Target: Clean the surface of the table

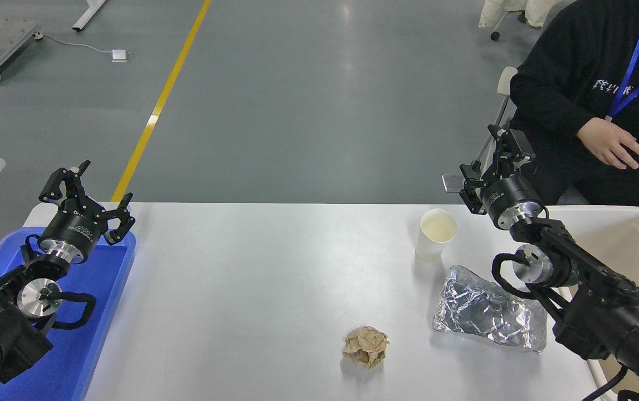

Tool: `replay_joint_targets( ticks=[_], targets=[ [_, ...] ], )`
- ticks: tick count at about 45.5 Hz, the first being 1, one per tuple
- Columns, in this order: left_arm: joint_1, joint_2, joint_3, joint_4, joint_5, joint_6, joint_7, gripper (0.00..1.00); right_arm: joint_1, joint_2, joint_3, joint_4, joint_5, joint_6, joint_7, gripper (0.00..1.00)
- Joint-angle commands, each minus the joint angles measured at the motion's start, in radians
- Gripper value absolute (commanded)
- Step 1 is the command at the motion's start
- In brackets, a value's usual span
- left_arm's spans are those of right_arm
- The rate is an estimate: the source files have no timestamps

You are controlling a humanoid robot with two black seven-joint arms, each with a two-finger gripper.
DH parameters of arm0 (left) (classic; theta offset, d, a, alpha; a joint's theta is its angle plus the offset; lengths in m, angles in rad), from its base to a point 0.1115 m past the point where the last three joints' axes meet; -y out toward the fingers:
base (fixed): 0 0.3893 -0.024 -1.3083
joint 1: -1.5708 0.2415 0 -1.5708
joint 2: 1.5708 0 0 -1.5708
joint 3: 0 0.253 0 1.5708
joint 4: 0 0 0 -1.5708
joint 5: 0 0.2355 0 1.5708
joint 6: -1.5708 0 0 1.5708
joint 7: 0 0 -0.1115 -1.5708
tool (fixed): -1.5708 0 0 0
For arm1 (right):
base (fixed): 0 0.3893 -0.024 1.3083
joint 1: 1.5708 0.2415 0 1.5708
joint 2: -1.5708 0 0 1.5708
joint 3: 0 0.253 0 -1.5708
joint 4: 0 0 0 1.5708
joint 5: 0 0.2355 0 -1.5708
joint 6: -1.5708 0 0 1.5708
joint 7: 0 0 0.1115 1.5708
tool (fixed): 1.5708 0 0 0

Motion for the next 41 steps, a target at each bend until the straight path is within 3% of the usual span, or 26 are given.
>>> replay_joint_targets(
  ticks=[1, 22, 41],
  targets=[
    [0.000, -0.001, -0.001, 0.000, -0.001, 0.000, 0.000, 1.00, 0.001, -0.002, -0.004, 0.000, 0.000, -0.008, 0.000, 1.00],
    [0.000, 0.001, 0.001, 0.000, 0.000, 0.000, -0.002, 1.00, 0.031, -0.014, -0.059, -0.003, -0.002, -0.008, 0.001, 1.00],
    [0.000, 0.001, 0.001, 0.000, 0.000, 0.000, 0.000, 1.00, 0.232, -0.123, -0.459, -0.022, -0.018, 0.001, -0.023, 1.00]
  ],
)
